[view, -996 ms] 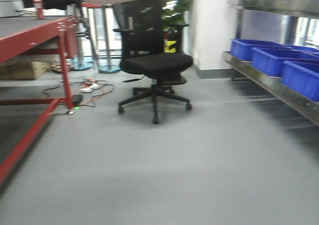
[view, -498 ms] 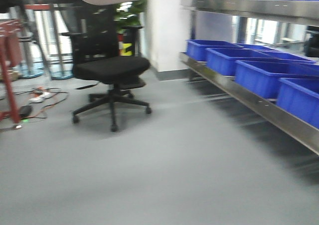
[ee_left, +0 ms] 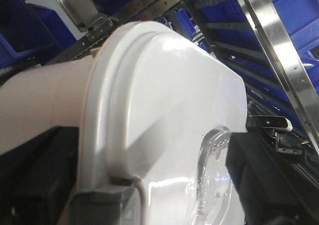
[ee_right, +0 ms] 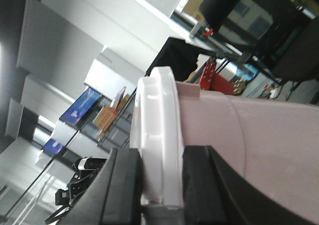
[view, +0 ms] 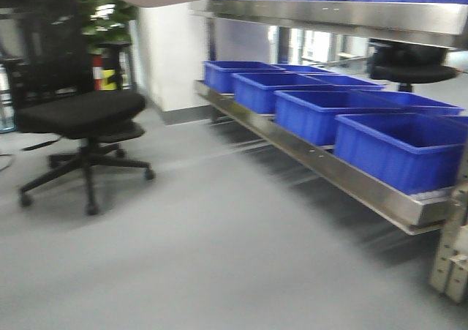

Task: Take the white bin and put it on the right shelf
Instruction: 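Carry the bin with both grippers while driving to the steel shelving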

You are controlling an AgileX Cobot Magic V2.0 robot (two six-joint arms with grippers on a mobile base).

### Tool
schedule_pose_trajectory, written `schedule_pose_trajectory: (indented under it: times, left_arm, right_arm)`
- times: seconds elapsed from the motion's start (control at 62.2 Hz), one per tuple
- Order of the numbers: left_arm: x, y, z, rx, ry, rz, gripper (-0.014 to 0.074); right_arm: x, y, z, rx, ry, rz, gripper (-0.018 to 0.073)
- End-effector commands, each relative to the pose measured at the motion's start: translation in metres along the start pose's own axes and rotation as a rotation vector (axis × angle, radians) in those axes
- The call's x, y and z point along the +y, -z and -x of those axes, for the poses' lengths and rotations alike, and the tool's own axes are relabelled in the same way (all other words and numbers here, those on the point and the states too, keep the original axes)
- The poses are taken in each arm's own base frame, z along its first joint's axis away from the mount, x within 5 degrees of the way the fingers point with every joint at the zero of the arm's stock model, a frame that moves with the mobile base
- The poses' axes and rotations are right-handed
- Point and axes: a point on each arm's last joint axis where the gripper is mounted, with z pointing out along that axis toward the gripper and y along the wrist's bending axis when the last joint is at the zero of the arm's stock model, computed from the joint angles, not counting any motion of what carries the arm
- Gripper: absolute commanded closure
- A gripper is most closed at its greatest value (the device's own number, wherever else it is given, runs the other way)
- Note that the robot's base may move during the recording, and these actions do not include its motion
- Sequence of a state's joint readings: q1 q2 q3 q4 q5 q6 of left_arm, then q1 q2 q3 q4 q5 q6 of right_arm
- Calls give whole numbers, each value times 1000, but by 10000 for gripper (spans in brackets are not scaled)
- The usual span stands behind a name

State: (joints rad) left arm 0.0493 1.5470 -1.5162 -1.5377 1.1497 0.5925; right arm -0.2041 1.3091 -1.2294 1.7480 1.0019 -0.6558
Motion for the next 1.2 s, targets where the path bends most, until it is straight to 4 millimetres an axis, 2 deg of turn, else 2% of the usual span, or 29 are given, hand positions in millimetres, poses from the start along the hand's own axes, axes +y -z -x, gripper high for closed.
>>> schedule_pose_trajectory:
  times: [0.0, 1.189]
  left_arm:
    - [-52, 5, -7, 56, -30, -243, 722]
    - [-52, 5, -7, 56, -30, -243, 722]
  right_arm:
    - [38, 4, 1, -14, -20, 198, 503]
    - [38, 4, 1, -14, -20, 197, 503]
